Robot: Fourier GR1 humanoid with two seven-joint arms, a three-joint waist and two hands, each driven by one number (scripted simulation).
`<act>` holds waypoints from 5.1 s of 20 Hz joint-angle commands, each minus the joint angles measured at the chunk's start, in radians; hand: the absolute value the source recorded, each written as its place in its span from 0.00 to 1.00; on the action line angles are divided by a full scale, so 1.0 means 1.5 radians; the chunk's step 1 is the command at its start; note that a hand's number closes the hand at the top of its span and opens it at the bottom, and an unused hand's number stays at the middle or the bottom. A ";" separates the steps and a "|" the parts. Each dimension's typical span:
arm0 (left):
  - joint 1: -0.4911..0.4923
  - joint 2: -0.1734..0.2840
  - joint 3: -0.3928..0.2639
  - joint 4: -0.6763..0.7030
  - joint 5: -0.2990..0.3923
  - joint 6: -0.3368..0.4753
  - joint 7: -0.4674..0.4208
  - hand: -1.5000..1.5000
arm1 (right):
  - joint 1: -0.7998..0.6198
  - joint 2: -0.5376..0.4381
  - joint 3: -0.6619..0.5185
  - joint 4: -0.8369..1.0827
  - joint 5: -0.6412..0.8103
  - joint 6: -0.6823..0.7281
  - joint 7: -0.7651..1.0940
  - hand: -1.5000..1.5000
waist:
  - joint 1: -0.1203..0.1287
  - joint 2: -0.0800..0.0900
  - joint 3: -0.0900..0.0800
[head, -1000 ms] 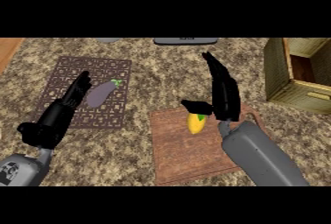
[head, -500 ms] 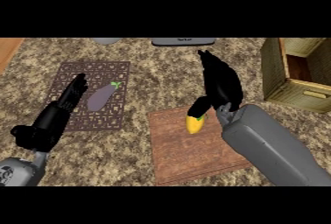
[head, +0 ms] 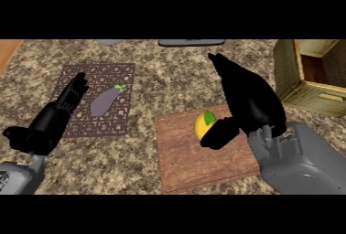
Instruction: Pick the lemon from the cutting board and place it in the basket
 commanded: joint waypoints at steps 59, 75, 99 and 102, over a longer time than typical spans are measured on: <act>0.041 -0.208 0.194 -0.052 -0.213 -0.203 0.069 0.50 | 0.296 0.242 -0.125 0.166 0.432 -0.015 -0.241 0.00 | 0.028 0.013 0.002; 0.048 -0.251 0.204 -0.109 -0.244 -0.228 0.115 0.50 | 0.301 0.256 -0.153 0.318 0.409 -0.050 -0.334 0.00 | 0.030 0.012 0.002; 0.008 -0.265 0.241 -0.061 -0.270 -0.232 0.116 0.50 | 0.432 0.005 -0.132 -0.057 0.339 0.143 -0.499 1.00 | 0.018 0.011 0.002; 0.014 -0.258 0.251 -0.032 -0.272 -0.243 0.068 0.50 | 0.432 0.033 -0.186 -0.111 0.282 0.158 -0.483 1.00 | 0.019 0.011 0.001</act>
